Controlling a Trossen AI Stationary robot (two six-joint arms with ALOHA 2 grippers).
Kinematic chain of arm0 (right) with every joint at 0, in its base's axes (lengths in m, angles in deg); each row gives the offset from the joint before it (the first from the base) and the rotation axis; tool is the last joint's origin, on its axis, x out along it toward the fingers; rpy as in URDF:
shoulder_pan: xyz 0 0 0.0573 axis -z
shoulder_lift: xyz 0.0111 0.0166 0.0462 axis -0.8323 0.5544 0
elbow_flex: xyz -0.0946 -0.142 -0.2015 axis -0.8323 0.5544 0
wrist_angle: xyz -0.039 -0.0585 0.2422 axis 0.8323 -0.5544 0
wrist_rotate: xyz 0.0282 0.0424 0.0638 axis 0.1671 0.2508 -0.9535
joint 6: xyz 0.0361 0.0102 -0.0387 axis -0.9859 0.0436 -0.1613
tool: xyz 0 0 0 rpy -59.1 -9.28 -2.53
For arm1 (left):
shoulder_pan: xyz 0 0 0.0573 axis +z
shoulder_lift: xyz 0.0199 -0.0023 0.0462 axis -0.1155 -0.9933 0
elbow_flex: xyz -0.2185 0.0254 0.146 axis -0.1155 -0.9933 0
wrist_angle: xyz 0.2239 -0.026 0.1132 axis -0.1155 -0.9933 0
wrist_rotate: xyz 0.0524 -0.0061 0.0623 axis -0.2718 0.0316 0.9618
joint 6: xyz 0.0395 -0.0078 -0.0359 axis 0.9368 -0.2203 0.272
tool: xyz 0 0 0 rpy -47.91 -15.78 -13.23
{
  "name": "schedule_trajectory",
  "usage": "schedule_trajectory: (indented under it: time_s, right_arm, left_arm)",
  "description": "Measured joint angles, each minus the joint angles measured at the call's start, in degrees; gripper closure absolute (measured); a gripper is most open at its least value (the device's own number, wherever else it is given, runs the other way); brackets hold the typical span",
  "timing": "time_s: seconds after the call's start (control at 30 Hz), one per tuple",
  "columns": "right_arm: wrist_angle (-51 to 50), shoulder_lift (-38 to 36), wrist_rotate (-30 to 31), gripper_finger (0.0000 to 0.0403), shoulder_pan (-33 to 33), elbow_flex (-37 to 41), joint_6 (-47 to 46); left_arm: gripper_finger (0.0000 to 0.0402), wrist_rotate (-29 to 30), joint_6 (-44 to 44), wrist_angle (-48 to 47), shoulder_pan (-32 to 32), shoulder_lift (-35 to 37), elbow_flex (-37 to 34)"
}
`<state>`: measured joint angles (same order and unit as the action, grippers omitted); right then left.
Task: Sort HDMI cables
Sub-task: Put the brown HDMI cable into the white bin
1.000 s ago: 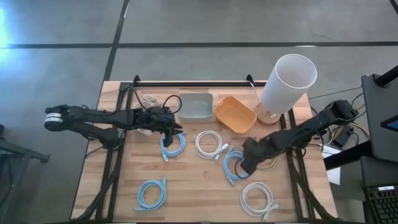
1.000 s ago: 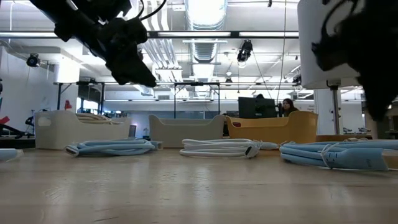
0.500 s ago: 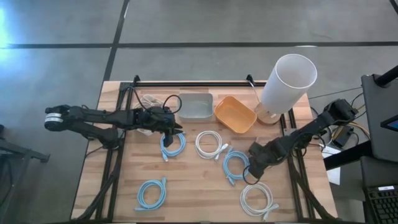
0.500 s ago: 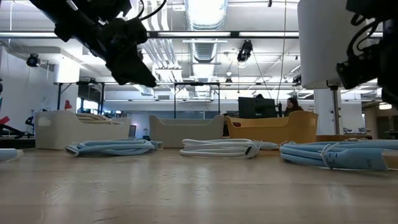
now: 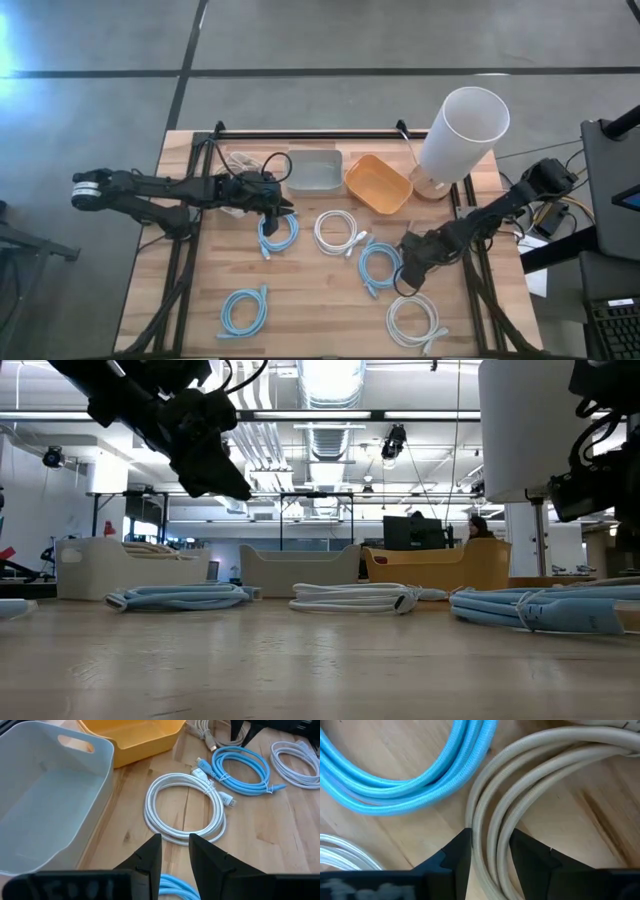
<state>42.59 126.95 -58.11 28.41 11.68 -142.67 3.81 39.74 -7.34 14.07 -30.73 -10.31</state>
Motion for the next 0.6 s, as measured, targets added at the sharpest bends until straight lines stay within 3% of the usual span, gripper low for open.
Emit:
schedule_trajectory:
  time_s: [0.17, 0.37, 0.6]
  right_arm:
    - [0.8, 0.0, 0.0, 0.0293, 0.0, -0.4, 5.8]
    - [1.1, 0.3, 1.3, 0.0346, 0.1, -2.2, 10.9]
    - [0.9, 0.2, -4.8, 0.0389, 0.0, -3.2, 9.2]
  left_arm:
    - [0.0303, 0.0, -0.5, 0.0, 0.0, 0.0, 0.0]
    - [0.0303, 0.0, -0.6, 0.0, 0.0, 0.0, 0.0]
    - [0.0303, 0.0, -0.6, 0.1, 0.0, 0.0, 0.0]
